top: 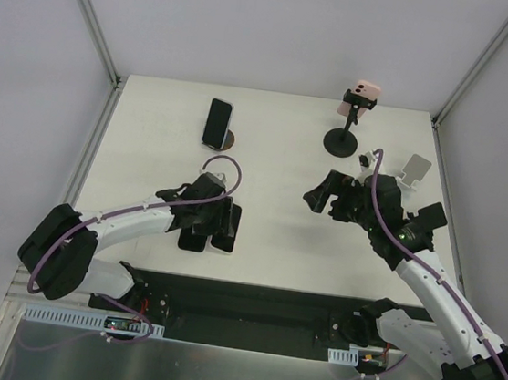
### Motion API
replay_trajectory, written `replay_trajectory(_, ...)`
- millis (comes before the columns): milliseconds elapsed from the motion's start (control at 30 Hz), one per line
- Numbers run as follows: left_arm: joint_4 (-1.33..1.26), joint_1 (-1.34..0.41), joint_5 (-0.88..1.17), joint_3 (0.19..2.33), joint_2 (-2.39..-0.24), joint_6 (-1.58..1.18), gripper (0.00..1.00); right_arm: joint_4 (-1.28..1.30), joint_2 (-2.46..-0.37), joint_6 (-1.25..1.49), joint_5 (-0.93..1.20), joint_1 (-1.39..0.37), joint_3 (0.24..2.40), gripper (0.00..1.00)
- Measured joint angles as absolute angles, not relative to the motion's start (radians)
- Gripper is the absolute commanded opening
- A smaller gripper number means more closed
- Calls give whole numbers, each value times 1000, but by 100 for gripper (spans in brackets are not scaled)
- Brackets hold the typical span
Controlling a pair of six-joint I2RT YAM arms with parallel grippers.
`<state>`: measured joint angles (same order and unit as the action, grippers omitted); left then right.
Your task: Remove the phone from the phone stand
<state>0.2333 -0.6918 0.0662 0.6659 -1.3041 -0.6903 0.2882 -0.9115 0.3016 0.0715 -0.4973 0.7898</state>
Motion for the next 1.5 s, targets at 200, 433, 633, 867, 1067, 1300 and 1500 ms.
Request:
replay_trajectory(200,234,-692,70,675,-1327,-689,56,290,-911,301,77,-487,790,96)
replay_trajectory(433,233,-692,82,657,-1287,-709,57,295,-910,301,81,-480,790,96)
replay_trajectory(633,245,-692,97,638,-1253,-722,59,295,-912,301,94,-479,790,96)
replay_trajectory(867,266,-692,99,636,-1253,-726,63,295,-924,301,103,-477,790,96)
replay_trajectory(1067,275,-692,101,635,-1257,-726,64,295,-923,301,105,-477,790,96)
replay_trajectory(1300,297,-694,99,647,-1276,-724,71,295,-923,301,105,-477,790,96)
replay_trajectory(1500,352,-744,85,800,-1317,-695,79,296,-923,300,105,-475,790,96)
